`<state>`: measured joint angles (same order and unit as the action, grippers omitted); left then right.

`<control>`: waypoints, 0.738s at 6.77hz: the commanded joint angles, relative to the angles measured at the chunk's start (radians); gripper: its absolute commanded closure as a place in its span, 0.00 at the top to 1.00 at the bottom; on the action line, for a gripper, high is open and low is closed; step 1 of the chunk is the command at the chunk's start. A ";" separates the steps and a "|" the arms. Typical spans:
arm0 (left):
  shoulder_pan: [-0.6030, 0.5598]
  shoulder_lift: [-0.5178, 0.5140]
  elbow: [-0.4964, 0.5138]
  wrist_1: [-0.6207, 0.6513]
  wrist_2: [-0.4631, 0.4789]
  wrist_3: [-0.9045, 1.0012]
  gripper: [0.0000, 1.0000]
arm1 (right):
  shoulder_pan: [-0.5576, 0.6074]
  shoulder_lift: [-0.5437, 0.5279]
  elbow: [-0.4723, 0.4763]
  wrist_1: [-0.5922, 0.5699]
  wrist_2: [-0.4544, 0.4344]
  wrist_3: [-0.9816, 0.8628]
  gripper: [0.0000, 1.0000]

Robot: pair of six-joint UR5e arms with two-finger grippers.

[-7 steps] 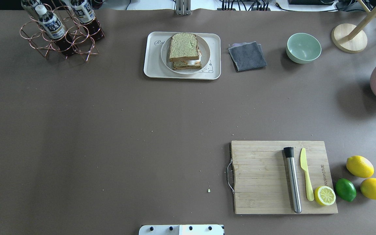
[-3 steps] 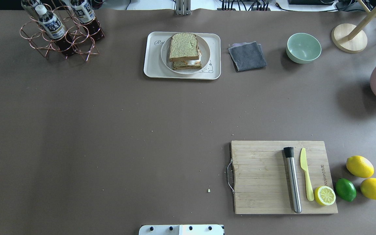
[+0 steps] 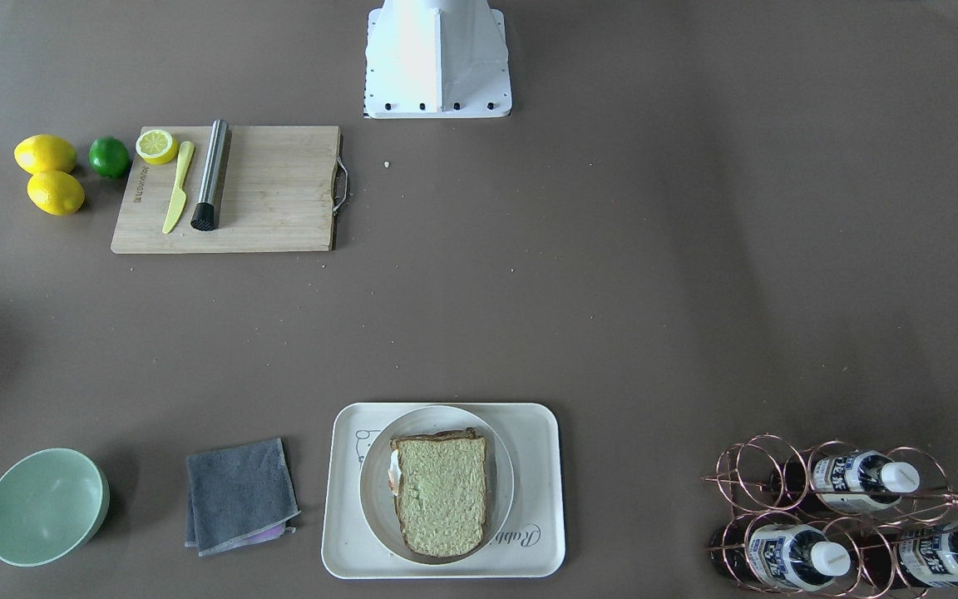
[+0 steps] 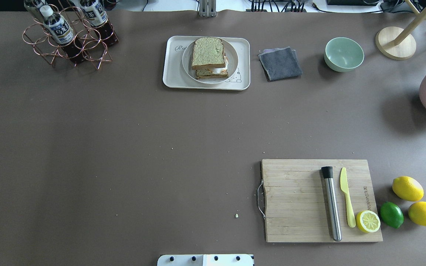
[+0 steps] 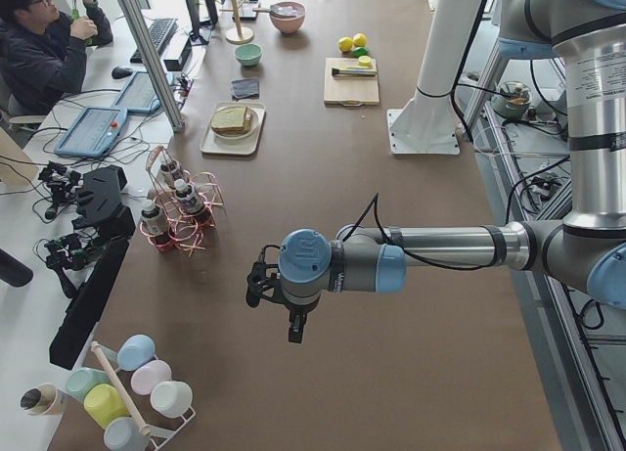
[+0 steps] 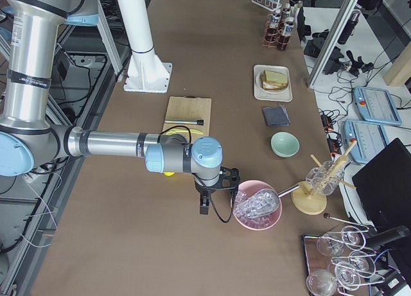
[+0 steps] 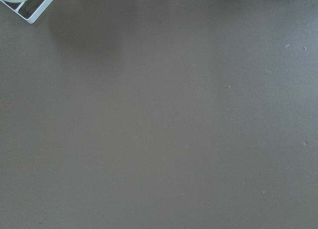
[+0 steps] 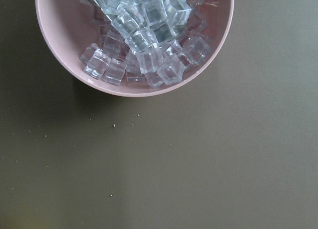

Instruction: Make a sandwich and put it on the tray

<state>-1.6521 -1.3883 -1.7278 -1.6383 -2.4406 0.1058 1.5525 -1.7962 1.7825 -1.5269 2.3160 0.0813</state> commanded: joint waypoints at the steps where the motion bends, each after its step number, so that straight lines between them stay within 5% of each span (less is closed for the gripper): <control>1: 0.000 0.000 0.002 0.000 0.000 0.000 0.98 | 0.000 0.000 0.002 0.001 0.002 0.000 1.00; 5: 0.000 0.000 0.001 0.000 -0.002 0.000 0.98 | 0.000 0.000 0.003 0.001 0.013 0.000 1.00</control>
<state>-1.6521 -1.3883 -1.7260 -1.6383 -2.4410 0.1058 1.5524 -1.7959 1.7845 -1.5263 2.3282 0.0813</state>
